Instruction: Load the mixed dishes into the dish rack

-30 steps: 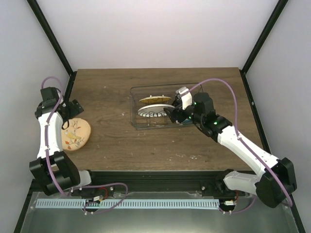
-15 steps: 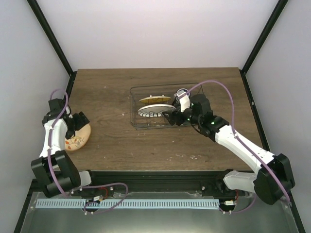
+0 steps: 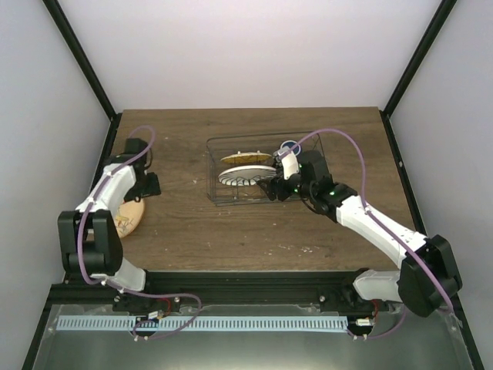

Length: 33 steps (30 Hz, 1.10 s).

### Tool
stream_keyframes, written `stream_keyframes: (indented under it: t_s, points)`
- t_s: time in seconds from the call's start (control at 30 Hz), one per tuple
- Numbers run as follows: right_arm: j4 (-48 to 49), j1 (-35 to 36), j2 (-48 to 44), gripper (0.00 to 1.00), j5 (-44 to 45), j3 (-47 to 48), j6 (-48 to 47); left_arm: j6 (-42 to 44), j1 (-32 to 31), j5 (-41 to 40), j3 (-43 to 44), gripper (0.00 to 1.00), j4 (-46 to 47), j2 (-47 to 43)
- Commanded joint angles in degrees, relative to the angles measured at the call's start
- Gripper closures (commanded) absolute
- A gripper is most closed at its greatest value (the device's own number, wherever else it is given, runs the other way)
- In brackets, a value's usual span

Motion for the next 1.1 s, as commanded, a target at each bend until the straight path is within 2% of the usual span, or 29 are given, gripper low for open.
stream_keyframes:
  t_s: [0.0, 0.17, 0.37, 0.9, 1.07]
  points:
    - [-1.32, 0.36, 0.41, 0.21, 1.18, 1.7, -0.82, -0.13, -5.69, -12.95, 4.26, 0.33, -6.55, 5.65]
    - [-1.68, 0.34, 0.41, 0.2, 1.37, 1.7, -1.31, -2.4, -9.52, -21.88, 6.32, 0.41, -11.51, 13.52]
    - [-1.75, 0.34, 0.58, 0.2, 1.17, 1.59, -1.75, -4.68, -10.06, -29.26, 5.42, 0.47, -13.24, 19.73]
    - [-2.21, 0.39, 1.69, 0.2, 1.39, 2.22, -2.42, -6.47, -10.82, -33.71, 3.66, 0.67, -11.82, 28.26]
    - [-2.21, 0.36, 1.42, 0.2, 1.32, 2.14, -2.43, -6.9, -11.11, -34.4, 3.55, 0.79, -11.82, 29.61]
